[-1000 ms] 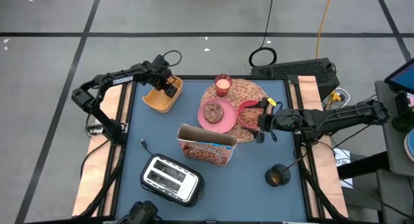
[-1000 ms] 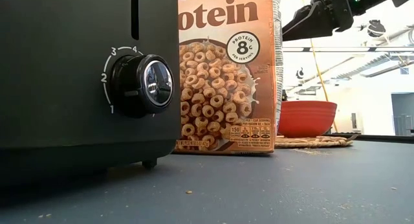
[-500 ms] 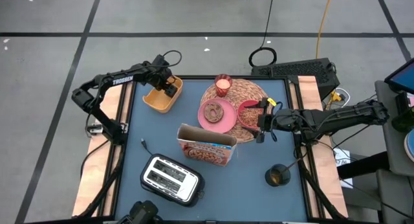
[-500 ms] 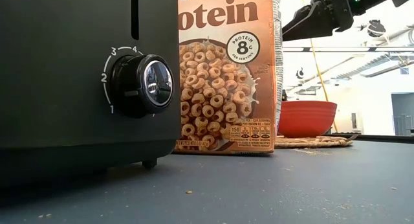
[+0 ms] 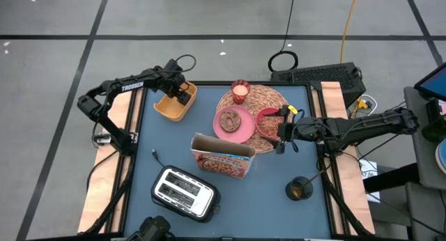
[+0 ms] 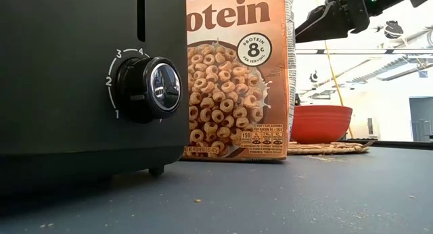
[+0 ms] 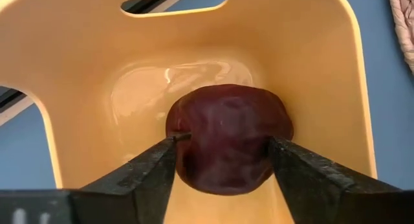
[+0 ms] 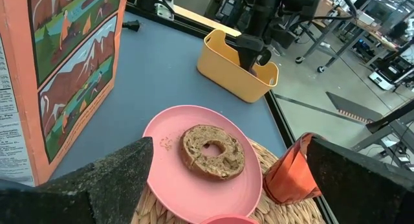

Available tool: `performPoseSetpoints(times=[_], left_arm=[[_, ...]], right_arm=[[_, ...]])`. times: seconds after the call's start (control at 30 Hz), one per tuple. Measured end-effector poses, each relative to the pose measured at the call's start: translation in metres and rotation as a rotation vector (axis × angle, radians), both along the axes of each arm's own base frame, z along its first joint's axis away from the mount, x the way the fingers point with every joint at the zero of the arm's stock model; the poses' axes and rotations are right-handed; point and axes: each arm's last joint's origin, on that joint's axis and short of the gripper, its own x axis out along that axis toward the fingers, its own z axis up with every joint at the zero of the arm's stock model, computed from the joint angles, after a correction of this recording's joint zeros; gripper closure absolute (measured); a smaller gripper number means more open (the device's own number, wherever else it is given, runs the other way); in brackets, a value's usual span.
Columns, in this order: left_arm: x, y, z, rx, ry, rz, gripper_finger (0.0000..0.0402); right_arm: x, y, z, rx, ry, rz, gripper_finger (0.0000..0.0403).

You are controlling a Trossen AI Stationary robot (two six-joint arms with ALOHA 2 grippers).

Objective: Arrange a breakfast setting
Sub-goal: Put the apple on the tablemat to the top of the red bowl

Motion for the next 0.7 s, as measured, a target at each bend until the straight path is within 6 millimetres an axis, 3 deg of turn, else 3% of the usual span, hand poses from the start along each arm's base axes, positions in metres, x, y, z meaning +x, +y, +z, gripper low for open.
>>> performPoseSetpoints(times=[0.27, 0.7], left_arm=[[-0.0001, 0.0001, -0.0008, 0.001, 0.004, 0.002, 0.0081], [0.0070, 0.0004, 0.0012, 0.073, -0.004, -0.052, 0.0075]], right_arm=[[0.0000, 0.0000, 0.0000, 0.000, 0.000, 0.000, 0.0007], [0.0000, 0.0001, 0.0000, 0.000, 0.000, 0.000, 0.0007]])
